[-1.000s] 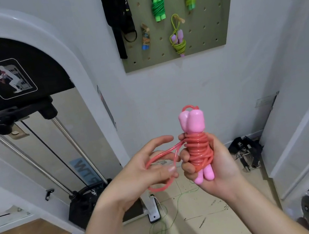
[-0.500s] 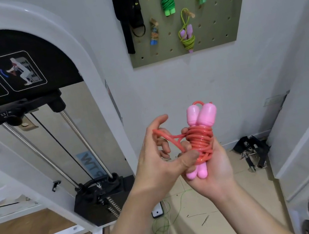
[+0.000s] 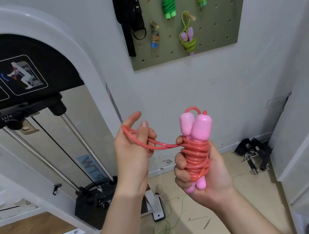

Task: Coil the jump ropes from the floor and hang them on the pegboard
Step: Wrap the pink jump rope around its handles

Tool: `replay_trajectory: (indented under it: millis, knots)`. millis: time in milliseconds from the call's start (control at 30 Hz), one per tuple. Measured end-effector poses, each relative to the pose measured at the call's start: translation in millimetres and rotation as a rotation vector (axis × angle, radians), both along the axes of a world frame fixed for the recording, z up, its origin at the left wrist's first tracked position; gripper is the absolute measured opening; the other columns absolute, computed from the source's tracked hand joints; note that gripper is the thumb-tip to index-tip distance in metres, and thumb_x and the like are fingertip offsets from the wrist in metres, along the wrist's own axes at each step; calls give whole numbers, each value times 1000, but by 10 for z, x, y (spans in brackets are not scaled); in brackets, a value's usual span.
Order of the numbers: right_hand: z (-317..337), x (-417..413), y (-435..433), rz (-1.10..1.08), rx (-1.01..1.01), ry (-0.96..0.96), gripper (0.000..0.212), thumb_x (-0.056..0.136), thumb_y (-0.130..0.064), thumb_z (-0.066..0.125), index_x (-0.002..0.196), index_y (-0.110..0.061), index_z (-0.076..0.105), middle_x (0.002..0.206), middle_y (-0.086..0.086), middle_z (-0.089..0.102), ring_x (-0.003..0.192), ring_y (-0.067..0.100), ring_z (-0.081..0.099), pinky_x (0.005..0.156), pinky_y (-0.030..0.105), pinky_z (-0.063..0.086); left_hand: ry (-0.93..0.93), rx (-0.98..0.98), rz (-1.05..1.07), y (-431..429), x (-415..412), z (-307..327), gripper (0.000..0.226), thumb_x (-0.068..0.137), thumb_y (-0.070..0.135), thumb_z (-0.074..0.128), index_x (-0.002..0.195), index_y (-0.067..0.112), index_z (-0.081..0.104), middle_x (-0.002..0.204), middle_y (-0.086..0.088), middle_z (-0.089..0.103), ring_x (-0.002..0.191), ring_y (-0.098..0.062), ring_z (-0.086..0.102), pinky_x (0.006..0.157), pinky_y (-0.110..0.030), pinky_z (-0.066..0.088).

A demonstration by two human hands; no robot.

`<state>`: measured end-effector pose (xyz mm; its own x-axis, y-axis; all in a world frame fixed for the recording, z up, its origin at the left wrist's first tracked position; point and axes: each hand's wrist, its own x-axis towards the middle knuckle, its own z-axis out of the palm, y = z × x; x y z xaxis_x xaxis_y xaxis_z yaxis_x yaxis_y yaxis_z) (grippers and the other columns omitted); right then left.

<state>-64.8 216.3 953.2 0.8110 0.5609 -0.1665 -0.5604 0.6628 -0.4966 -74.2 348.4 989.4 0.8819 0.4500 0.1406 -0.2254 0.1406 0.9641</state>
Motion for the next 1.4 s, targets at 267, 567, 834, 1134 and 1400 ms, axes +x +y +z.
replay_trajectory:
  millis: [267,567,834,1134,1400]
  knots:
    - [-7,113,-82,-150,-47,85,35,85,-33,38,72,-13,64,56,8,51,37,19,45,37,17,31,121,224,-441,239,-219,-142,62,71,5,70,126,29,54,108,-2,62,83,-12,58,68,-22,49]
    - [-35,144,-37,-162,-92,68,31,77,-34,43,72,-9,62,53,11,50,34,21,44,34,17,33,234,529,-144,-26,-312,-175,50,53,62,72,97,41,57,75,13,53,60,-7,48,62,-25,44]
    - [-81,145,-134,-57,-116,7,36,74,-39,41,67,-14,66,49,15,51,28,20,43,32,16,36,253,705,-210,84,-382,-16,20,71,49,61,76,30,66,55,5,62,46,-7,50,50,-23,40]
    - [-46,141,-60,35,-183,-93,40,78,-37,41,58,-13,66,55,11,54,40,22,52,42,24,42,54,-72,-574,32,-379,11,7,73,14,70,78,17,73,60,-9,65,41,-12,55,41,-15,36]
    - [-8,141,-96,-55,-109,47,29,81,-31,42,61,-10,49,39,2,43,28,15,41,31,18,35,105,173,-749,70,-415,94,49,67,-12,74,110,9,63,110,-18,69,92,-32,68,81,-35,55]
